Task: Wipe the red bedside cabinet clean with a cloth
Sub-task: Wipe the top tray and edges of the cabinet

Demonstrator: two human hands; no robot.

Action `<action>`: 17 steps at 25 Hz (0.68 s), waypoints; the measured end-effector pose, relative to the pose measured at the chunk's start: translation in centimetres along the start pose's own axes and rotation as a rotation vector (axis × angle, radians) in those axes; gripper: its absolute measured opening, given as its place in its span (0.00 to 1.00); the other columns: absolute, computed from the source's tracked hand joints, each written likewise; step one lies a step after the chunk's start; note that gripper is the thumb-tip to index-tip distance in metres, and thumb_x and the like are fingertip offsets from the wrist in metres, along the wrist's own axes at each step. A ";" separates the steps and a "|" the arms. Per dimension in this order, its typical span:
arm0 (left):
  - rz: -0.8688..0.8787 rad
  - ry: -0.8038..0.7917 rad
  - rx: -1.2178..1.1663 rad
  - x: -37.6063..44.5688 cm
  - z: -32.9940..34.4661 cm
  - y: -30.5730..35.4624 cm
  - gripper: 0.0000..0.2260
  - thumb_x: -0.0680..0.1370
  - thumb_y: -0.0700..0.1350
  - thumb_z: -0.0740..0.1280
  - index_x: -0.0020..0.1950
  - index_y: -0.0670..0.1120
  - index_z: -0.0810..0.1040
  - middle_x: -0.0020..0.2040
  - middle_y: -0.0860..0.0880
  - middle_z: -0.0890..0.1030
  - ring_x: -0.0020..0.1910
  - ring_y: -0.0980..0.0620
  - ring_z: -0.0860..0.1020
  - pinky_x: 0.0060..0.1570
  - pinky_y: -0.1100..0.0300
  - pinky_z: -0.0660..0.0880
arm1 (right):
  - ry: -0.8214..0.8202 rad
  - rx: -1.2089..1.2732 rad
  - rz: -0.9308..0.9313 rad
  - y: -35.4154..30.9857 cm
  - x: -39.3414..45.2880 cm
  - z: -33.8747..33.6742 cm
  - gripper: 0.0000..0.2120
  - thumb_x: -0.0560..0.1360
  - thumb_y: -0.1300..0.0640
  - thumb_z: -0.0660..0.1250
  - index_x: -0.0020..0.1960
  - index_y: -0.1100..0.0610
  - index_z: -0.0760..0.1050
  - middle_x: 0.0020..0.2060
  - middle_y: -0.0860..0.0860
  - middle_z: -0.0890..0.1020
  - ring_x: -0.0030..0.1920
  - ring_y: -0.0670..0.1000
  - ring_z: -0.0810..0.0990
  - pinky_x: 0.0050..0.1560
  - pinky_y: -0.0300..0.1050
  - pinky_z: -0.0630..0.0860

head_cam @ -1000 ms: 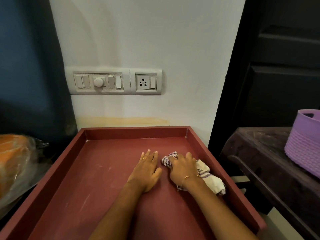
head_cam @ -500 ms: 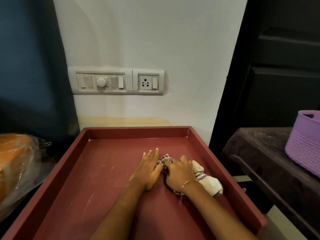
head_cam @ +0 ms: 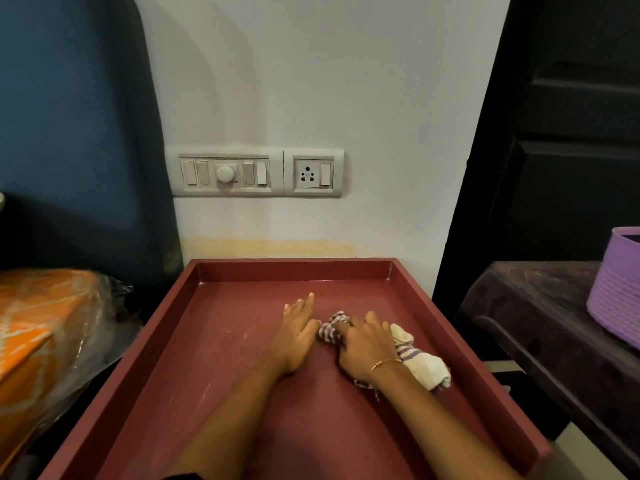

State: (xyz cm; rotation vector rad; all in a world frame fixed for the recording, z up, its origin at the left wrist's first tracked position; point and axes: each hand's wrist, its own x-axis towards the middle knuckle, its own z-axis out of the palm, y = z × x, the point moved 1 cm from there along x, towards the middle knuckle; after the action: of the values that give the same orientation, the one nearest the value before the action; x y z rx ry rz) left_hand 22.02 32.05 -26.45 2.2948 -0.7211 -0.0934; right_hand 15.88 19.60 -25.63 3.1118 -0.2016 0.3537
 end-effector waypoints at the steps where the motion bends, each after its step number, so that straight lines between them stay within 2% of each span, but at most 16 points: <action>1: -0.007 -0.029 0.078 -0.2 -1.2 -0.5 0.25 0.80 0.50 0.48 0.76 0.43 0.49 0.78 0.44 0.51 0.77 0.50 0.48 0.74 0.58 0.39 | -0.020 -0.029 0.067 0.8 0.5 0.0 0.20 0.75 0.55 0.58 0.66 0.50 0.69 0.63 0.53 0.73 0.63 0.59 0.66 0.60 0.51 0.64; 3: -0.041 -0.075 0.294 -1.0 -4.4 -1.7 0.24 0.82 0.48 0.49 0.76 0.43 0.50 0.77 0.44 0.52 0.77 0.49 0.50 0.74 0.55 0.40 | -0.054 -0.033 0.157 0.1 2.0 0.0 0.20 0.74 0.55 0.58 0.66 0.51 0.70 0.63 0.55 0.72 0.63 0.58 0.66 0.62 0.52 0.64; 4: -0.073 -0.095 0.398 -1.7 -6.2 -2.4 0.23 0.82 0.49 0.48 0.76 0.43 0.50 0.77 0.44 0.54 0.77 0.49 0.51 0.74 0.53 0.41 | -0.055 -0.017 0.141 -1.3 2.4 0.0 0.19 0.74 0.55 0.58 0.65 0.52 0.71 0.63 0.55 0.72 0.63 0.58 0.66 0.62 0.52 0.64; 8: -0.192 -0.124 0.702 -5.0 -11.7 -5.6 0.24 0.82 0.54 0.47 0.76 0.45 0.54 0.77 0.45 0.58 0.76 0.48 0.54 0.75 0.49 0.43 | -0.028 0.055 -0.116 -6.1 0.2 0.5 0.18 0.75 0.55 0.58 0.65 0.52 0.71 0.61 0.55 0.71 0.62 0.58 0.66 0.60 0.51 0.64; 10: -0.218 -0.128 0.738 -6.5 -13.3 -6.4 0.24 0.82 0.54 0.47 0.76 0.45 0.55 0.77 0.46 0.58 0.76 0.48 0.53 0.75 0.49 0.43 | 0.006 0.067 -0.134 -4.5 -0.7 0.2 0.17 0.75 0.55 0.58 0.64 0.51 0.72 0.61 0.55 0.71 0.62 0.58 0.67 0.58 0.50 0.64; 14: -0.223 -0.151 0.621 -8.7 -14.2 -7.5 0.25 0.82 0.54 0.49 0.76 0.45 0.50 0.78 0.46 0.50 0.77 0.48 0.44 0.74 0.52 0.39 | -0.058 -0.009 0.087 -5.0 1.8 -0.1 0.19 0.76 0.54 0.58 0.66 0.52 0.71 0.63 0.55 0.69 0.64 0.58 0.65 0.63 0.53 0.64; 17: -0.211 -0.097 0.600 -9.1 -13.7 -8.1 0.28 0.81 0.56 0.50 0.76 0.44 0.48 0.78 0.46 0.47 0.77 0.49 0.42 0.74 0.53 0.40 | -0.051 0.027 -0.028 -9.8 2.1 -0.1 0.19 0.75 0.54 0.57 0.65 0.54 0.71 0.63 0.55 0.69 0.64 0.58 0.65 0.62 0.54 0.63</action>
State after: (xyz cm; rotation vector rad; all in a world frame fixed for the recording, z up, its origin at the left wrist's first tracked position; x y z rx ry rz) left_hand 21.81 49.99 -22.91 2.9560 -0.6074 -0.0959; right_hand 19.11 29.06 -24.97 3.1489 -0.1539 0.2795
